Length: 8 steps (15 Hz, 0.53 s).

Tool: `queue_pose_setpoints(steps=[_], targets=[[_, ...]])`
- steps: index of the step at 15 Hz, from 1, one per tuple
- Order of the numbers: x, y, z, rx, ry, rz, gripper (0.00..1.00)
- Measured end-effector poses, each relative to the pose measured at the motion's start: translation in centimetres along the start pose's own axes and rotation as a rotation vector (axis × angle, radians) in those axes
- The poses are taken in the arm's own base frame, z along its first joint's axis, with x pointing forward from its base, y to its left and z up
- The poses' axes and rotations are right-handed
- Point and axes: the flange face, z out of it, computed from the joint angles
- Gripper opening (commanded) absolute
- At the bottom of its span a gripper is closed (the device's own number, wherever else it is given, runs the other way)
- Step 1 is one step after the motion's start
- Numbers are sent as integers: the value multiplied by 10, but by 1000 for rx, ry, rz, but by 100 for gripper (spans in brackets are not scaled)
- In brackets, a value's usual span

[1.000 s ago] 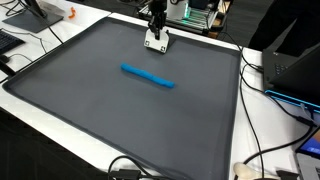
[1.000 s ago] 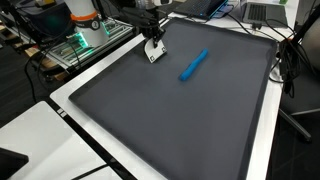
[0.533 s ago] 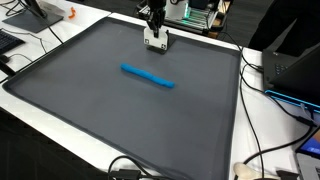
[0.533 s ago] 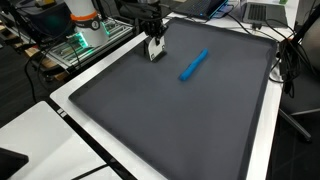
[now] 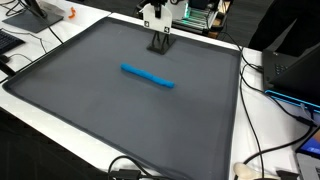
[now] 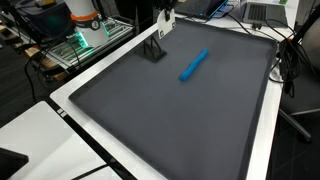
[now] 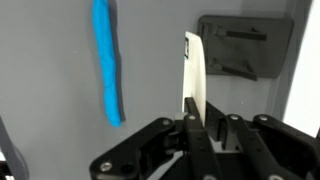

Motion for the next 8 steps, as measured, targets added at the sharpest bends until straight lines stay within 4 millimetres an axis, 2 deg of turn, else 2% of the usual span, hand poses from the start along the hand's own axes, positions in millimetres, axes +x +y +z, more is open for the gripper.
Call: queue_pose_setpoints(steps=[2, 4, 8], targets=[[16, 11, -24, 3, -3, 86, 2], [32, 20, -39, 26, -6, 193, 2], [60, 39, -52, 65, -21, 404, 2]])
